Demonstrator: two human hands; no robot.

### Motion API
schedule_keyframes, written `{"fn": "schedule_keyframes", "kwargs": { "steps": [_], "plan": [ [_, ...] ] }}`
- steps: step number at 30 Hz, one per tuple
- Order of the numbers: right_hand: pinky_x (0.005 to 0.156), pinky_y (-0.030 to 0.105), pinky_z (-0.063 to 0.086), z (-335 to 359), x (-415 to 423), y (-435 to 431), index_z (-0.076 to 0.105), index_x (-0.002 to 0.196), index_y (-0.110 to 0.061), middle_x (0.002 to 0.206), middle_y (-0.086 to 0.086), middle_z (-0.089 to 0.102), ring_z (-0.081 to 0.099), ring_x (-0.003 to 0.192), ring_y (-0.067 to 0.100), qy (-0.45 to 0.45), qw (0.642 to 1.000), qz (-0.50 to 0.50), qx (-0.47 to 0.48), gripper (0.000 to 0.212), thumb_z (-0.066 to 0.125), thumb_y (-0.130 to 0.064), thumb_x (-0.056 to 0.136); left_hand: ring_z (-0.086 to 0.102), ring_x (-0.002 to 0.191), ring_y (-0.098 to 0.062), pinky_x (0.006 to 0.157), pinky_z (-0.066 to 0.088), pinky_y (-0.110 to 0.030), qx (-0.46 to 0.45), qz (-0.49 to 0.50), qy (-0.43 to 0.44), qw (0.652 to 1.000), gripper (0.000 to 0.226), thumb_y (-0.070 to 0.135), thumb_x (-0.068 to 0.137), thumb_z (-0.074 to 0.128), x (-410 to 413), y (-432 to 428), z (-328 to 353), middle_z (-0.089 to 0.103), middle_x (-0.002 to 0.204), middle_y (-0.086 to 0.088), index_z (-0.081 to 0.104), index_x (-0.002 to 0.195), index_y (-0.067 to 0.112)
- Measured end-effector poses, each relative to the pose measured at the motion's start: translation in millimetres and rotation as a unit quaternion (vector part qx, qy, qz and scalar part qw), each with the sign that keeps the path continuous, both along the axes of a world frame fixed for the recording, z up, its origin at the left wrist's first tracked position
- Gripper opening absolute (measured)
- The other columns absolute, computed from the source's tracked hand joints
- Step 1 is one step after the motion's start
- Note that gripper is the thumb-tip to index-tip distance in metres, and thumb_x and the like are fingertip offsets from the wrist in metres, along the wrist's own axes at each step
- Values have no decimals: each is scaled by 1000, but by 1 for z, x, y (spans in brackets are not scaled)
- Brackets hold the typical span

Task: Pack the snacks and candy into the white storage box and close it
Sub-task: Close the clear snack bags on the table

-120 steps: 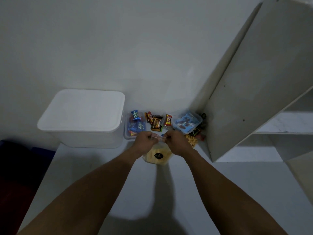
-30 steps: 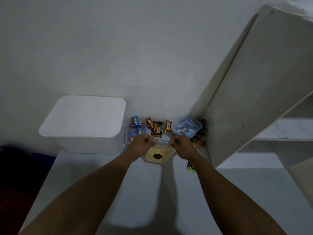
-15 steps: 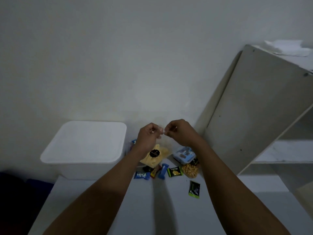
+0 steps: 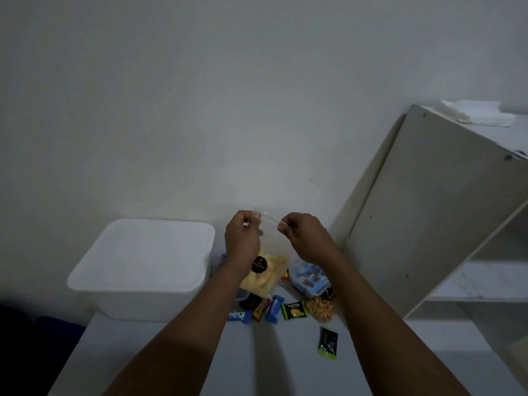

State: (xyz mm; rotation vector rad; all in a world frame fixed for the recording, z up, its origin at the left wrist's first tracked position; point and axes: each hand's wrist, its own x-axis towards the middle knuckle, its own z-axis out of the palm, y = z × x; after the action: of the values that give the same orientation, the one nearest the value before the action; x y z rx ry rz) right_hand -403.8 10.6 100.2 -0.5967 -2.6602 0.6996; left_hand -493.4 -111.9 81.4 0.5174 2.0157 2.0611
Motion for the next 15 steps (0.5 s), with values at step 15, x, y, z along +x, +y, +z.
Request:
{"fn": "schedule_keyframes", "kwargs": {
  "steps": [15],
  "plan": [
    [54, 28, 43, -10, 32, 7, 58, 64, -6, 54, 2, 52, 45, 50, 12, 106, 979, -127, -120, 43, 71, -40, 87, 59, 66, -11, 63, 44, -26, 8, -19, -53, 998, 17, 19, 98, 54, -7, -4, 11, 63, 90, 1, 59, 83, 14]
  ]
}}
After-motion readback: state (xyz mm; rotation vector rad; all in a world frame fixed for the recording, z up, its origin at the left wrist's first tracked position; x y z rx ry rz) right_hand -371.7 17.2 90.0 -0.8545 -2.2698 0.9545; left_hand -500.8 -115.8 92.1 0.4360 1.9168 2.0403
